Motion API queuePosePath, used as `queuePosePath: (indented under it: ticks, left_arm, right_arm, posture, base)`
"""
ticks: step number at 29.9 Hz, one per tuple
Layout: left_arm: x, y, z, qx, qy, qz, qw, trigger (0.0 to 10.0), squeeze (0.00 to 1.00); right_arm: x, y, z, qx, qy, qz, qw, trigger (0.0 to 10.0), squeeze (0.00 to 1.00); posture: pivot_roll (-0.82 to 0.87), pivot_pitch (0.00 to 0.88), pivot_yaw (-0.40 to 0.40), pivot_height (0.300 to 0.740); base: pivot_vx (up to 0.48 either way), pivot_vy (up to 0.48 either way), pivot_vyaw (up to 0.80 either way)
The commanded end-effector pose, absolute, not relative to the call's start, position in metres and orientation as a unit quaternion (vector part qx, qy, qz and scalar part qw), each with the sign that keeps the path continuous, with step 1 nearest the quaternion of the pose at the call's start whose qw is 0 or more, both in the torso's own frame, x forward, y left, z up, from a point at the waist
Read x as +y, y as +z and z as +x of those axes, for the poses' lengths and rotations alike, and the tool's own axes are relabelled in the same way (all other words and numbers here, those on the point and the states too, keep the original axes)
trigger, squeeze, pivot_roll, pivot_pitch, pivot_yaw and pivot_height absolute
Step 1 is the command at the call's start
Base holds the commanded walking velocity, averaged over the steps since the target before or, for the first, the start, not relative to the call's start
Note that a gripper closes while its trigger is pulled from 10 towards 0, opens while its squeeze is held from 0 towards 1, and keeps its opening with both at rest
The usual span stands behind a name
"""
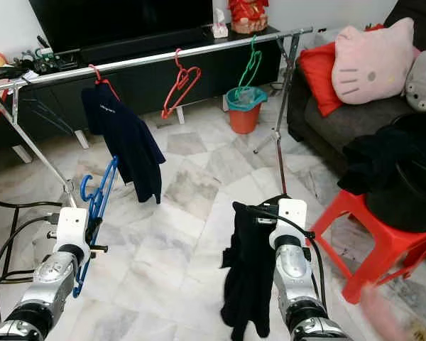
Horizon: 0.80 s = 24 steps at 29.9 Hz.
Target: Hang hanger
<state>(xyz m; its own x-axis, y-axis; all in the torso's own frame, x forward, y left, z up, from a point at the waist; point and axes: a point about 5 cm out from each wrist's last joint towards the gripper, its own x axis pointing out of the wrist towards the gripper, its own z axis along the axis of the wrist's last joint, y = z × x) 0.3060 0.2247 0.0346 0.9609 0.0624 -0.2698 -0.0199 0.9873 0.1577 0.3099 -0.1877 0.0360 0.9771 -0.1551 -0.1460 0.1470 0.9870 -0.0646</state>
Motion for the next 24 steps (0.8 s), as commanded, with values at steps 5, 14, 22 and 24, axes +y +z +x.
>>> queuePosePath:
  ticks: [5, 14, 22, 24]
  left_arm:
    - [0.223, 0.040, 0.312, 0.127, 0.032, 0.066, 0.989, 10.0, 0.00]
    - [0.217, 0.035, 0.306, 0.122, 0.022, 0.050, 0.991, 10.0, 0.00]
    - [0.211, 0.008, 0.285, 0.177, -0.004, 0.075, 0.981, 10.0, 0.00]
    - [0.211, 0.008, 0.285, 0.177, -0.004, 0.075, 0.981, 10.0, 0.00]
  right_arm:
    - [-0.188, 0.037, 0.312, 0.080, -0.081, -0.027, 0.993, 10.0, 0.00]
    - [-0.197, 0.041, 0.314, 0.073, -0.092, -0.028, 0.993, 10.0, 0.00]
    - [-0.196, 0.025, 0.299, 0.095, -0.088, -0.031, 0.991, 10.0, 0.00]
    - [-0.196, 0.025, 0.299, 0.095, -0.088, -0.031, 0.991, 10.0, 0.00]
  posture:
    - [0.03, 0.000, 0.054, 0.740]
    - [0.00, 0.000, 0.057, 0.740]
    - [-0.01, 0.000, 0.054, 0.740]
    - [-0.01, 0.000, 0.054, 0.740]
  base:
    - [0.000, 0.000, 0.00]
    - [0.000, 0.000, 0.00]
    - [0.000, 0.000, 0.00]
    - [0.000, 0.000, 0.00]
